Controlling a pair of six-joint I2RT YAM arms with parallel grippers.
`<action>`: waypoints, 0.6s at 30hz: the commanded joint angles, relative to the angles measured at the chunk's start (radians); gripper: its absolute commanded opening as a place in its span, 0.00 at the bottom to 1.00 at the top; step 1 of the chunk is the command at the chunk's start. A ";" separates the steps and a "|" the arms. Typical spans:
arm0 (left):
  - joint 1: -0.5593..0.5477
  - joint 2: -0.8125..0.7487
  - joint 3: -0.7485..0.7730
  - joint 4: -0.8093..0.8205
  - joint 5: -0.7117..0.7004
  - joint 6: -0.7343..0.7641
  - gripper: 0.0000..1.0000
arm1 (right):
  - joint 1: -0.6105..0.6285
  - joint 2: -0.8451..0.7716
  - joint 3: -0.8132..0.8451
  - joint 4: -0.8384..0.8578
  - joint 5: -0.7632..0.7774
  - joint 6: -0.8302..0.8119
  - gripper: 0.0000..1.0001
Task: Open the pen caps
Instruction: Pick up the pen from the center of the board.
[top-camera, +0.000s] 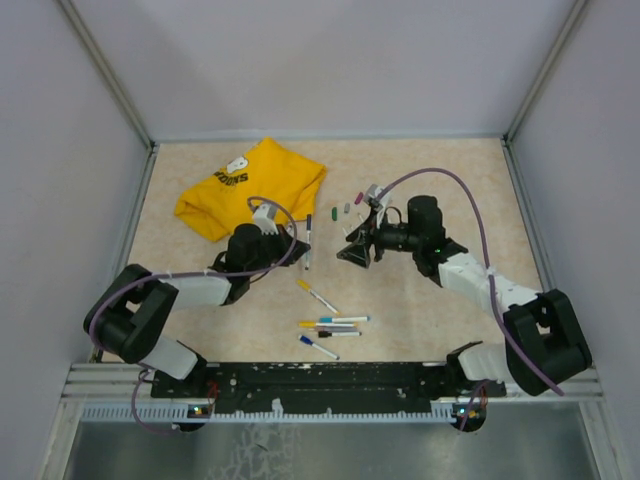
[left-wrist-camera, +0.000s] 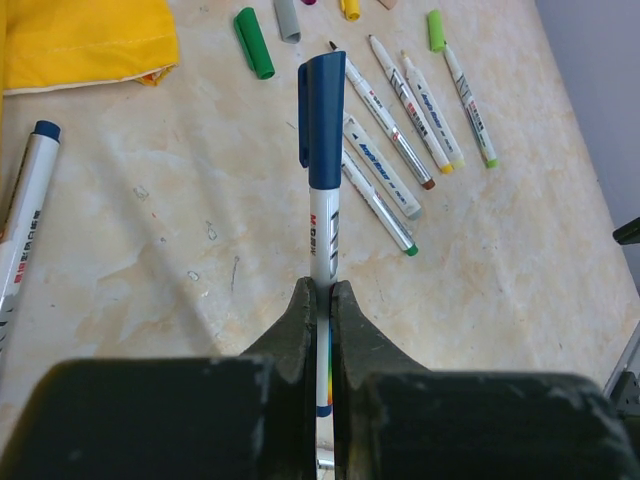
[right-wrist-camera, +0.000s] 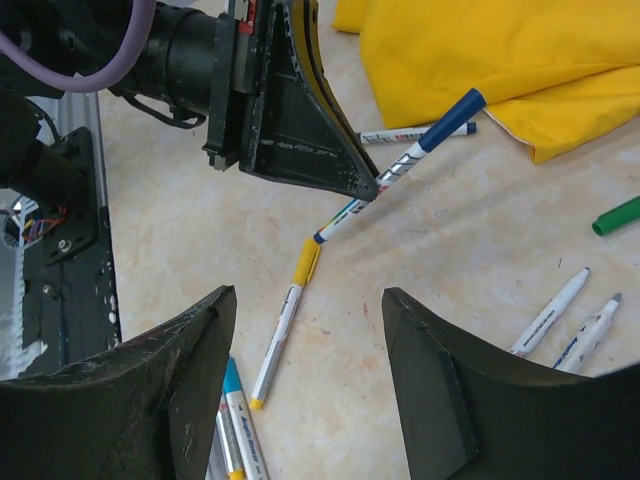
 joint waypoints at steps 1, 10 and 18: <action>0.005 -0.016 -0.020 0.089 0.013 -0.030 0.00 | 0.010 0.000 -0.024 0.118 -0.023 0.034 0.61; 0.005 0.006 -0.040 0.122 -0.010 -0.029 0.00 | 0.010 0.046 -0.027 0.146 -0.025 0.056 0.61; 0.005 0.005 -0.037 0.119 0.003 -0.019 0.00 | 0.010 0.068 -0.035 0.174 -0.024 0.091 0.61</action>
